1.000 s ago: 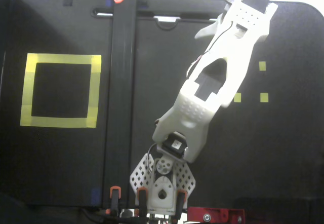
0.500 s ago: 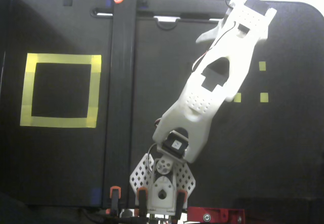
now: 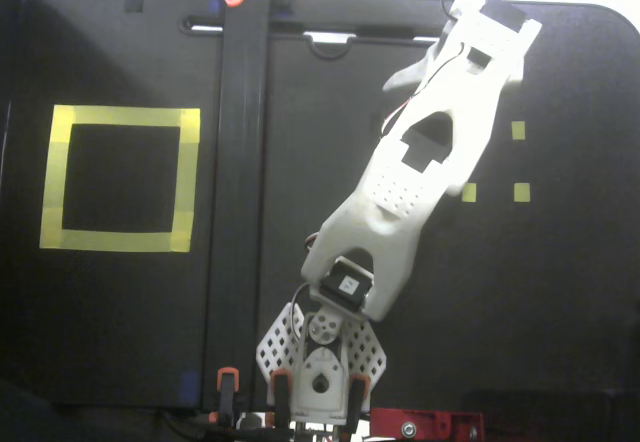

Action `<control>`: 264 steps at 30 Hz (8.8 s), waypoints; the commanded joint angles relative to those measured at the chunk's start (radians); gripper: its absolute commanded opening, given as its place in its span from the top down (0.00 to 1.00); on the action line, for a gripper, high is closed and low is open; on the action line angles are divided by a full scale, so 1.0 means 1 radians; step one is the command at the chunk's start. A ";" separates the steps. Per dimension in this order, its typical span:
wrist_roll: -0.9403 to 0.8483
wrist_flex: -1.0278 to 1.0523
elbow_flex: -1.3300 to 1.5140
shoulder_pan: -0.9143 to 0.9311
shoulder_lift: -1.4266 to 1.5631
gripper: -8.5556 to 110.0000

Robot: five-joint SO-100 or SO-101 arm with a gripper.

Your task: Grasp the block and place it in the designated area.

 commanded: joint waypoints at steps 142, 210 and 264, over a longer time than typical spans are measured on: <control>0.611 0.291 0.402 -0.637 0.746 0.75; 1.350 -0.035 0.371 -1.339 0.232 0.75; 1.256 0.287 0.367 -1.296 0.712 0.54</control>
